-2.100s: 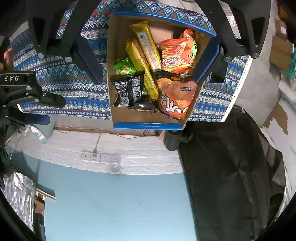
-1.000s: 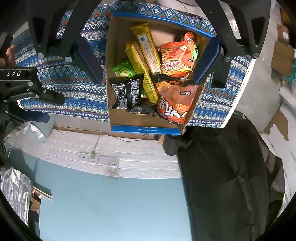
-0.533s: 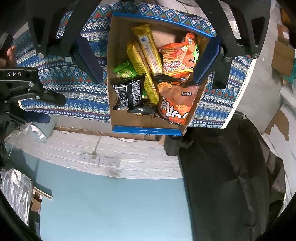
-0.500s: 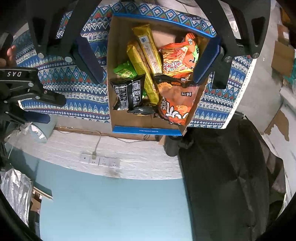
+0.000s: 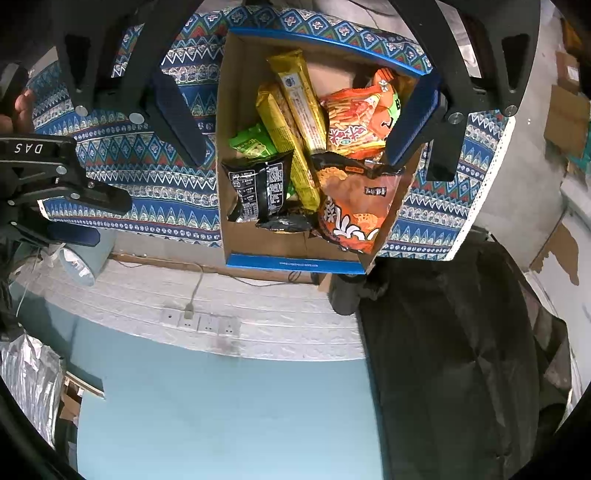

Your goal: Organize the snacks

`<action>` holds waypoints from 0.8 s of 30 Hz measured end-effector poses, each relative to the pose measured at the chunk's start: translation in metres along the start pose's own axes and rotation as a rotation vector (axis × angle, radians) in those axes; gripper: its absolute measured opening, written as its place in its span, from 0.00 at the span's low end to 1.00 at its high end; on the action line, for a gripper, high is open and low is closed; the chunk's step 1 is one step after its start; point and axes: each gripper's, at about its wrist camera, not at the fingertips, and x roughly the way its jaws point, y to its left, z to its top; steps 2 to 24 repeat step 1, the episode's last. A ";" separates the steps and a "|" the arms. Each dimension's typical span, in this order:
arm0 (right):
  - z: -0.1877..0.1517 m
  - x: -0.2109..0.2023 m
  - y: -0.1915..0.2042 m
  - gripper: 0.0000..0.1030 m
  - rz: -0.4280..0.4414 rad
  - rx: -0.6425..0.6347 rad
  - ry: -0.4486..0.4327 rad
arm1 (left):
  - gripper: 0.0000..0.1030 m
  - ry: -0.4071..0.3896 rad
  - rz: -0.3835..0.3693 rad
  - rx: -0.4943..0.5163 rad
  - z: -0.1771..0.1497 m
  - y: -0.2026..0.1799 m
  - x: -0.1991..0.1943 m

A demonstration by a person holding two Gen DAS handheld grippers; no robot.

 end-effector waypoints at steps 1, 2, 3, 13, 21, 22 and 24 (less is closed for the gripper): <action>0.000 0.000 0.000 0.78 -0.001 0.001 0.000 | 0.96 0.001 0.000 0.000 0.000 0.000 0.000; 0.000 0.000 0.000 0.78 -0.001 0.001 0.000 | 0.96 0.001 0.000 0.000 0.000 0.000 0.000; 0.000 0.000 0.000 0.78 -0.001 0.001 0.000 | 0.96 0.001 0.000 0.000 0.000 0.000 0.000; 0.000 0.000 0.000 0.78 -0.001 0.001 0.000 | 0.96 0.001 0.000 0.000 0.000 0.000 0.000; 0.000 0.000 0.000 0.78 -0.001 0.001 0.000 | 0.96 0.001 0.000 0.000 0.000 0.000 0.000; 0.000 0.000 0.000 0.78 -0.001 0.001 0.000 | 0.96 0.001 0.000 0.000 0.000 0.000 0.000; 0.000 0.000 0.000 0.78 -0.001 0.001 0.000 | 0.96 0.001 0.000 0.000 0.000 0.000 0.000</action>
